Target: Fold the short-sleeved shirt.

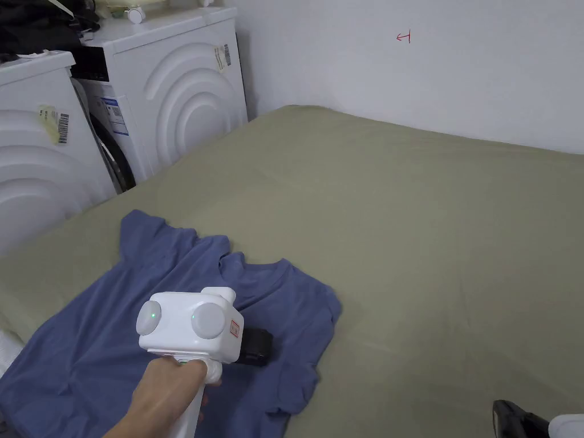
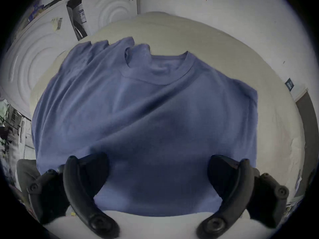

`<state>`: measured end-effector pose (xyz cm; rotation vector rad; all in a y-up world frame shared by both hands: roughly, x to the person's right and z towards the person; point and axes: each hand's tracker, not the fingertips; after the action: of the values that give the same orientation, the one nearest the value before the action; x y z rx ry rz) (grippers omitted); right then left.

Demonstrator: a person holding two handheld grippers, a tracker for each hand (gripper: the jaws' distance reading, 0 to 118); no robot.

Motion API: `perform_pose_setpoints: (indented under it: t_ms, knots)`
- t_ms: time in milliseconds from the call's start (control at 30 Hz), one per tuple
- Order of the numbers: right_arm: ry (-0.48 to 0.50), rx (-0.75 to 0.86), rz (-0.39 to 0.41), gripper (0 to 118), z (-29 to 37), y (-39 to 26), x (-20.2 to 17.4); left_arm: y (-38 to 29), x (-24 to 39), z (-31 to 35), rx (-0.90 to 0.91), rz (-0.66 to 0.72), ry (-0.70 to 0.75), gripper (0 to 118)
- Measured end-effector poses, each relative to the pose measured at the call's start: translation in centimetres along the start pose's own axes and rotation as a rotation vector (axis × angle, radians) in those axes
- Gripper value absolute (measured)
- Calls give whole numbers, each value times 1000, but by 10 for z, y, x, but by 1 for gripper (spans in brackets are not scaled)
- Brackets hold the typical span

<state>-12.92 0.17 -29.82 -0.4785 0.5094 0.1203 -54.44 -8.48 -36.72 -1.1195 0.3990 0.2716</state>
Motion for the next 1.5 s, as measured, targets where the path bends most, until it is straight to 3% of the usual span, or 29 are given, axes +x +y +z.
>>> perform_pose_setpoints:
  t_ms: [100,133,200,233,500,700,1167,1333,1500]
  knots:
    - [-9,-9,2,6,7,-1,6,-3,2,10,29,15,-5,100]
    - [-15,-14,5,6,11,-2,8,-3,2,16,50,-5,-20,85]
    - [-26,-15,2,6,21,-4,15,-4,6,26,71,-17,-14,28]
    - [-34,-18,-1,6,27,-5,19,-6,8,30,89,-41,56,1]
    - [-147,13,-33,6,94,-6,62,-15,30,101,216,-132,43,1]
    - [-253,44,-61,6,159,-15,103,-6,81,160,299,-192,-55,1]
    - [-499,92,-178,6,256,-41,191,-24,388,260,379,-565,-528,1]
    - [-548,88,-224,6,261,-46,216,-52,499,254,342,-640,-681,1]
    - [-570,57,-250,6,249,-56,236,-86,569,201,242,-711,-657,1]
